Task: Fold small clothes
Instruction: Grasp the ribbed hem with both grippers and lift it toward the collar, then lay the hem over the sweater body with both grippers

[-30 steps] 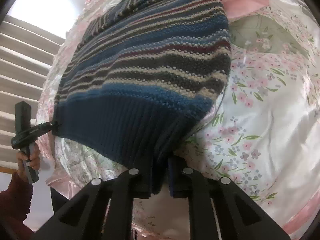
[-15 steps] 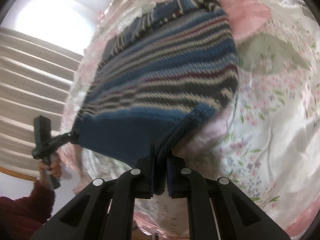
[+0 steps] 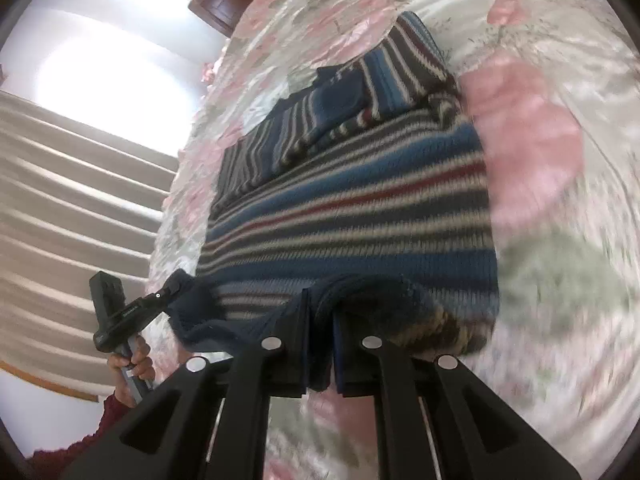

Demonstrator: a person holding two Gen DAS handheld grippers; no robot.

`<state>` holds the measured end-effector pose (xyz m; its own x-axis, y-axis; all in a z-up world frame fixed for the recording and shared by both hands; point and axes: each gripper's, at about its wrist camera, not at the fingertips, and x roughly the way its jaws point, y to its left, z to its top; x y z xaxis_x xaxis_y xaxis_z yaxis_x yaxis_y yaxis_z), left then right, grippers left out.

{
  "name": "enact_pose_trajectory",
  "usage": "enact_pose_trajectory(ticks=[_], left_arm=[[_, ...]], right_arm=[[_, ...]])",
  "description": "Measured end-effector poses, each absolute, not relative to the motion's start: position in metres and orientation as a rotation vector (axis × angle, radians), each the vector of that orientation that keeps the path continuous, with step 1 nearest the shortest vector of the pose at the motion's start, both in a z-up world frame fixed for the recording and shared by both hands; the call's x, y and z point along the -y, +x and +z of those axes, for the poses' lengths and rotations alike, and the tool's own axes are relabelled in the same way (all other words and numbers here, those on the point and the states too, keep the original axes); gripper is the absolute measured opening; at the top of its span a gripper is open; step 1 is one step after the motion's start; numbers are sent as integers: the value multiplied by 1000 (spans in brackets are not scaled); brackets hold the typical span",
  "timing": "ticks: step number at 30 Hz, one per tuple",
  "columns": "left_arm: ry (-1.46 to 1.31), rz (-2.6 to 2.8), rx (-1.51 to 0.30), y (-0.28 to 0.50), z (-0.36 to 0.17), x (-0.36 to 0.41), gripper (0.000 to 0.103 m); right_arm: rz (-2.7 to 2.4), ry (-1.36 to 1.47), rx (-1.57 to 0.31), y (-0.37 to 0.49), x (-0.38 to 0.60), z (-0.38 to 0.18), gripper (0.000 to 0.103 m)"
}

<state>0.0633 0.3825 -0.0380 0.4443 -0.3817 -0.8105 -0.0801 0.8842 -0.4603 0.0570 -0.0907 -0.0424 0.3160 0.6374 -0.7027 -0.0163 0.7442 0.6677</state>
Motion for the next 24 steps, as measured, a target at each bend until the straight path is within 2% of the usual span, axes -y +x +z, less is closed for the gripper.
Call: enact_pose_trajectory(ticks=[9, 13, 15, 16, 17, 19, 20, 21, 22, 24], left_arm=[[-477, -106, -1145, 114, -79, -397, 10], [-535, -101, -1153, 118, -85, -407, 16], [-556, -103, -1130, 115, -77, -413, 25], [-554, -100, -1122, 114, -72, -416, 34], [-529, -70, -1093, 110, -63, -420, 48], [-478, -29, -1053, 106, -50, -424, 51], [-457, -19, -1031, 103, -41, -429, 52], [-446, -12, -1019, 102, -36, -432, 53], [-441, -9, -1015, 102, -33, -435, 54], [-420, -15, -1025, 101, -29, -436, 55]], right_arm=[[379, 676, -1250, 110, 101, -82, 9], [366, 712, -1287, 113, 106, -99, 12], [370, 758, -1287, 113, 113, -102, 18], [376, 772, -1284, 112, 117, -101, 18], [382, 783, -1284, 111, 119, -100, 19], [384, 792, -1284, 110, 124, -95, 25], [372, 788, -1277, 108, 127, -91, 39], [352, 775, -1271, 108, 130, -87, 61], [330, 757, -1253, 107, 134, -81, 65], [316, 737, -1238, 107, 141, -72, 64]])
